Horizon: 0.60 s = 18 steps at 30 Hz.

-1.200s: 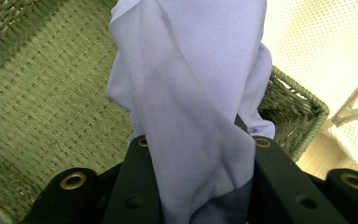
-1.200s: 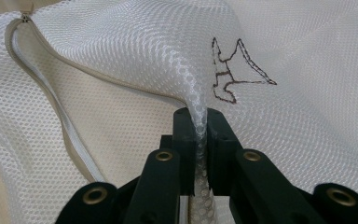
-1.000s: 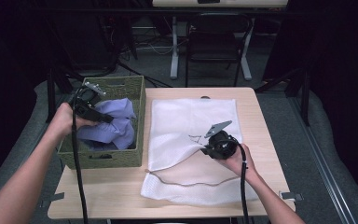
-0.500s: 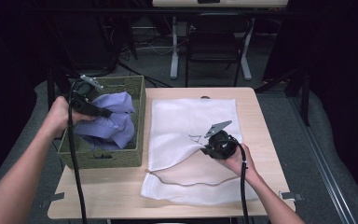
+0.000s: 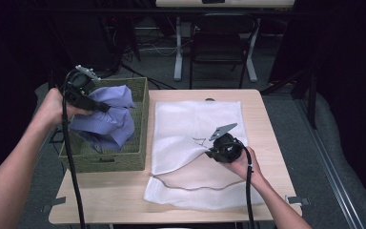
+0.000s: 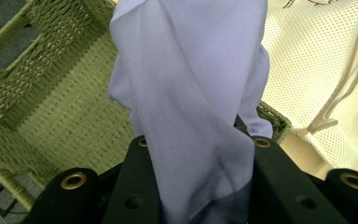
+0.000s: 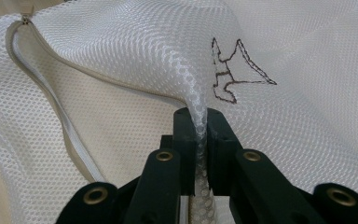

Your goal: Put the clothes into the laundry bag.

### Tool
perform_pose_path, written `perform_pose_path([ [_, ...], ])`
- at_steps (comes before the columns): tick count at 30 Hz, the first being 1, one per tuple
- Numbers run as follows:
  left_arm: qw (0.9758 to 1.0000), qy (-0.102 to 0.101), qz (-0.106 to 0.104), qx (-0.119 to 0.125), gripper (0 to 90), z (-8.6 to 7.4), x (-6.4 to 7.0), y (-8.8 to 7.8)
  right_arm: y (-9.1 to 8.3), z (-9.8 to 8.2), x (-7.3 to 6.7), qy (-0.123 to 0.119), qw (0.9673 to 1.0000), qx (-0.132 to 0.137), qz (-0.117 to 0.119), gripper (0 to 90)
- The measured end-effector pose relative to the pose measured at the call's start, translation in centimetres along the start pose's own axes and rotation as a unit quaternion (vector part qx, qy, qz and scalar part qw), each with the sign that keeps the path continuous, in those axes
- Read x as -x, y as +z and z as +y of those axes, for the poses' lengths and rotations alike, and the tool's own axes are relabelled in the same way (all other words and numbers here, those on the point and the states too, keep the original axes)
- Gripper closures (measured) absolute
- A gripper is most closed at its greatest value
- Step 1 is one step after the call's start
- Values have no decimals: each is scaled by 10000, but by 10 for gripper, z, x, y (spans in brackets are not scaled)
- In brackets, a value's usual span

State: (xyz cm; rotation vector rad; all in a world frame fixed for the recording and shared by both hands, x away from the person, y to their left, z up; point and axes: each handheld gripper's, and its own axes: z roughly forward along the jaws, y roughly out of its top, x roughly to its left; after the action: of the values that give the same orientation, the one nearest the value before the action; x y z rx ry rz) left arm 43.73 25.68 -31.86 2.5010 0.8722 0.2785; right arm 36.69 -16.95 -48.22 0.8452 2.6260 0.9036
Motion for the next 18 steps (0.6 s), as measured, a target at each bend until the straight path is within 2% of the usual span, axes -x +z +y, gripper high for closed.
perform_pose_path([
  [18,10000,67,32,-63,762,22,1,-23,0,0,0,-15,10000,3,-14,844],
])
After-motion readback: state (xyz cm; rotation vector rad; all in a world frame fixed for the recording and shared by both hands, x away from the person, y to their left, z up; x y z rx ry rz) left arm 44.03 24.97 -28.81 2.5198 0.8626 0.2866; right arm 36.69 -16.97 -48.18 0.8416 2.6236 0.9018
